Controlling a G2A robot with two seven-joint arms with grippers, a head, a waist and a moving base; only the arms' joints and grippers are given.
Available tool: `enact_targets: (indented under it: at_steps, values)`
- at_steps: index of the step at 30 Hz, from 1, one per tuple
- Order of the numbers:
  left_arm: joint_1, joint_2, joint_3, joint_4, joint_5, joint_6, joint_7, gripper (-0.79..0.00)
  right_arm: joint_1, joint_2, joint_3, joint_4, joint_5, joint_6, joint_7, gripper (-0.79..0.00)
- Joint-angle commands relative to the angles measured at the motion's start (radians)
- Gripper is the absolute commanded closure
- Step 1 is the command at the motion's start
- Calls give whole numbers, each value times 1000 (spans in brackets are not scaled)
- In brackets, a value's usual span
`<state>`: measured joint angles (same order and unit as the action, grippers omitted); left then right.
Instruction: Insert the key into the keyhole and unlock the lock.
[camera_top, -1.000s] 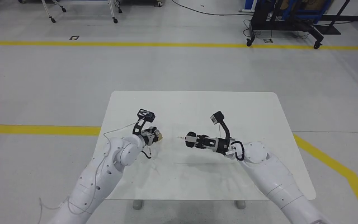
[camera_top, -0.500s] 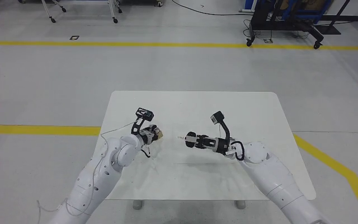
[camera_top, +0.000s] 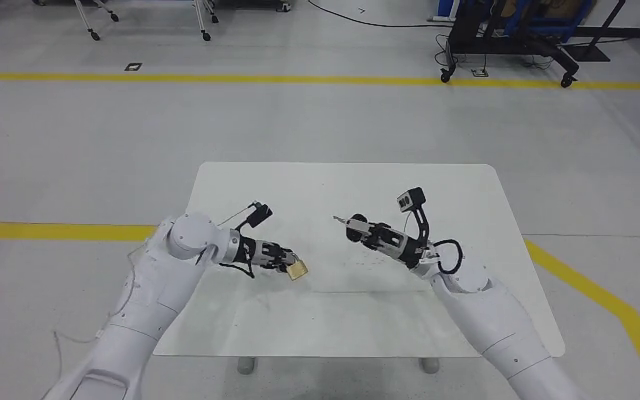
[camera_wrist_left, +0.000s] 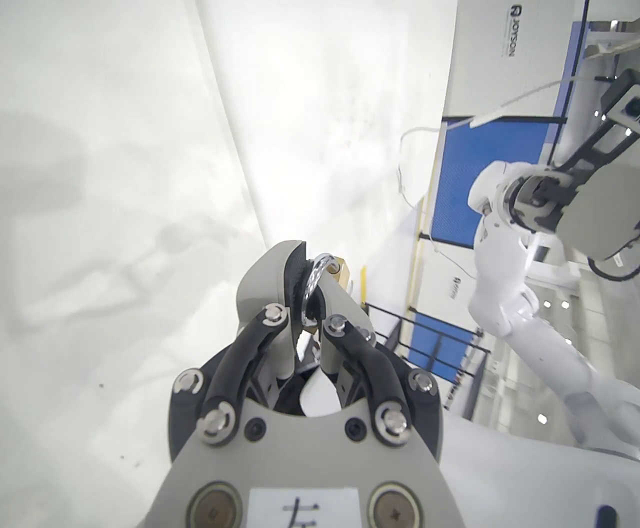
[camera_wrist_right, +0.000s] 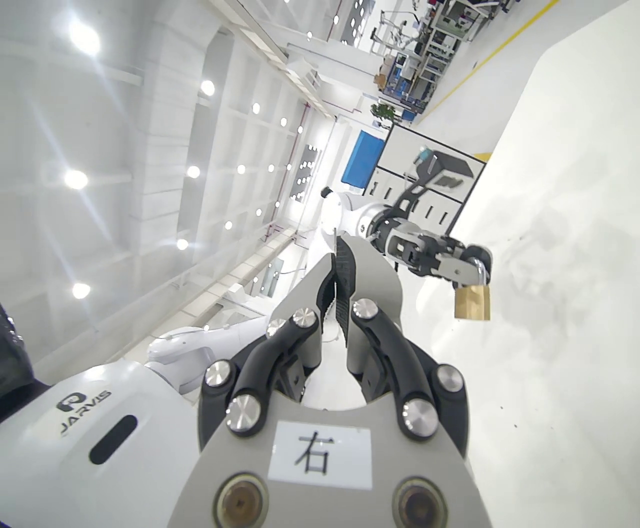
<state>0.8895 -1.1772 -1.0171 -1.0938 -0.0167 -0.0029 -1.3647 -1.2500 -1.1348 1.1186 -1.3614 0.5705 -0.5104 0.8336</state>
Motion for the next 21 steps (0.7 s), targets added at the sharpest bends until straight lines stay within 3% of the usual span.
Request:
enact_targets:
  at_steps: [1, 10, 21]
  values:
    - [-36, -11, 23, 54, -54, 5, -42, 0, -12, 3, 18, -14, 48, 9, 18, 0]
    - [-186, -72, 112, 285, -228, -12, -141, 0, -122, 26, 148, -190, 120, 65, 17, 0]
    - [-186, -72, 112, 285, -228, -12, -141, 0, -128, 28, 157, -206, 128, 74, 19, 0]
